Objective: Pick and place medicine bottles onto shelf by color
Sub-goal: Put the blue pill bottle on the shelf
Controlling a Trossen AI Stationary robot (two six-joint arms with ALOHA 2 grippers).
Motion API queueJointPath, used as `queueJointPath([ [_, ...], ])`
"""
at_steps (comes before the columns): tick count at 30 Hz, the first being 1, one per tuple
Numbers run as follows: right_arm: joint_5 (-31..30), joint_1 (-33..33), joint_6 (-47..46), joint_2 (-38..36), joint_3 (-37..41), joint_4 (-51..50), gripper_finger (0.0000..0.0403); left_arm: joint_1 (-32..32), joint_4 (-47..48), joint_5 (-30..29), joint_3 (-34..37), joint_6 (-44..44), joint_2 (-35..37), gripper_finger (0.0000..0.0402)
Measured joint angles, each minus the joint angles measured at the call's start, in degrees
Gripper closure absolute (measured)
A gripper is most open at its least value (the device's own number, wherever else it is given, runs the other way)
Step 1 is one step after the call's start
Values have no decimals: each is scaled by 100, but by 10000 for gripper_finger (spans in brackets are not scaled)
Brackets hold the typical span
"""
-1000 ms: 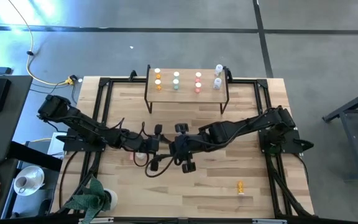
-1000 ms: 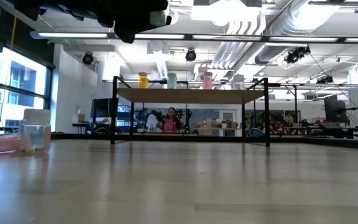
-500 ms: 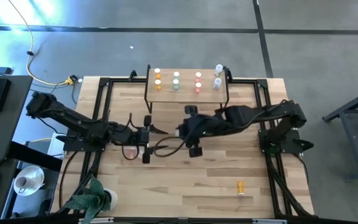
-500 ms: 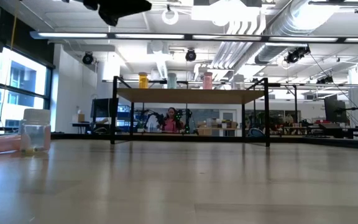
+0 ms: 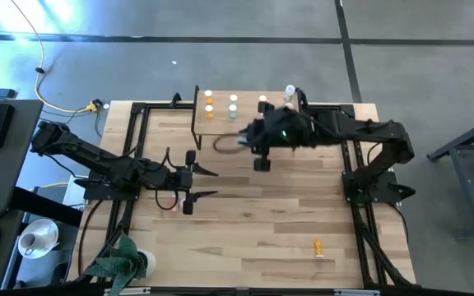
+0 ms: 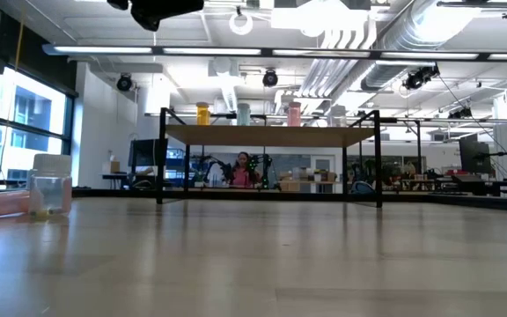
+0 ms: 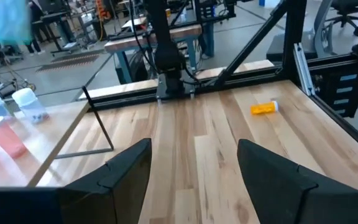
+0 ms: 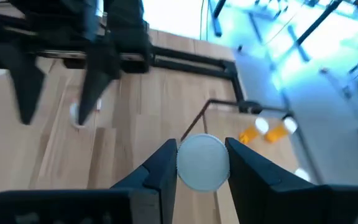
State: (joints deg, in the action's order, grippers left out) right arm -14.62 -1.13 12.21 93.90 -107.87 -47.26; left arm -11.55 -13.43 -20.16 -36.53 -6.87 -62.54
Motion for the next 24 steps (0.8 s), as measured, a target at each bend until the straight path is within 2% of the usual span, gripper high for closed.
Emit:
queueJointPath([
  [5, 780, 714, -158, 58, 730, 621, 300, 0, -6, 0, 0, -30, 0, 174],
  [12, 969, 1469, -655, 62, 1594, 985, 300, 0, -7, 0, 0, -35, -2, 174],
  [18, 987, 1804, -922, 94, 1717, 1315, 300, -1, -13, 0, 0, -23, -2, 174],
  [24, 1166, 1852, -1076, 228, 1345, 1427, 300, 0, -26, -12, 2, 71, -2, 174],
])
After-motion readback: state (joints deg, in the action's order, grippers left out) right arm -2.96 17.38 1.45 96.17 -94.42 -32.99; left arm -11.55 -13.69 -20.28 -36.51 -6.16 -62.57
